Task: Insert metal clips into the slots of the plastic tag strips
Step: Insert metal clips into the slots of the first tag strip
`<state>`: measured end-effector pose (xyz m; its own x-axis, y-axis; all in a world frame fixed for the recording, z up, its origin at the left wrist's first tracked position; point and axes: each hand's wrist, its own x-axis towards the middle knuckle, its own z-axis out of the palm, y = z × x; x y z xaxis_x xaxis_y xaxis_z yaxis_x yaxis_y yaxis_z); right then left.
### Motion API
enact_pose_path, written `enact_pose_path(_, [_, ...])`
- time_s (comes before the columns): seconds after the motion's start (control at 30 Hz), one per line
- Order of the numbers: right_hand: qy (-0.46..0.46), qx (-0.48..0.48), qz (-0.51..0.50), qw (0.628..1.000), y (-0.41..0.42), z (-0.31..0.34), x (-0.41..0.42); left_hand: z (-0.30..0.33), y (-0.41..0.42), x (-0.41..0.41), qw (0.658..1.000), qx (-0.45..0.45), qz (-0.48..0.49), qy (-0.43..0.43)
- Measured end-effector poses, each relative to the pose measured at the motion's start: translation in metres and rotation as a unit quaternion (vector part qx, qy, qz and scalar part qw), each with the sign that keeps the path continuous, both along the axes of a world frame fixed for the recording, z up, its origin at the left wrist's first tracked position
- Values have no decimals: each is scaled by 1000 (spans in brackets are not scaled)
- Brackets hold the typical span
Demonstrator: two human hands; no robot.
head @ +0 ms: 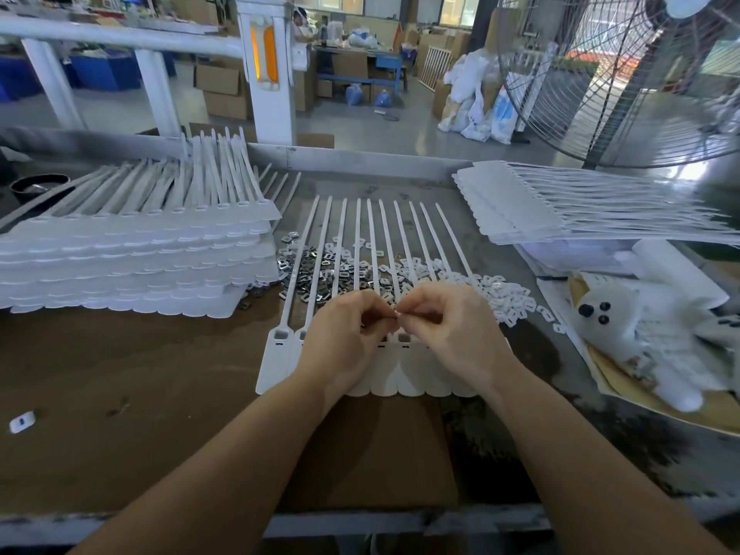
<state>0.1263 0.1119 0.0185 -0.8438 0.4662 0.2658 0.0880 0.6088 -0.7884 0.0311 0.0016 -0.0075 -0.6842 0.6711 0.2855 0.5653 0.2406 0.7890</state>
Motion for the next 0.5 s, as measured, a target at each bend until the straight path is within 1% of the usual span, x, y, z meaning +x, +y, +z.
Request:
enact_pose_path(0.23, [-45,-131,5,990,6,6,1,4,-2,3,999,40,-15,-25])
enact_pose_path(0.33, [-53,-175,8,983,8,8,3,2,-1,3,999,25,-18,-9])
enact_pose_path(0.43, [-55,-157,-9,986,14,9,7,0,0,3,998,-29,-24,46])
enact_pose_path(0.5, [-67,-111,-33,991,20,11,10,-2,2,3,993,-71,-28,92])
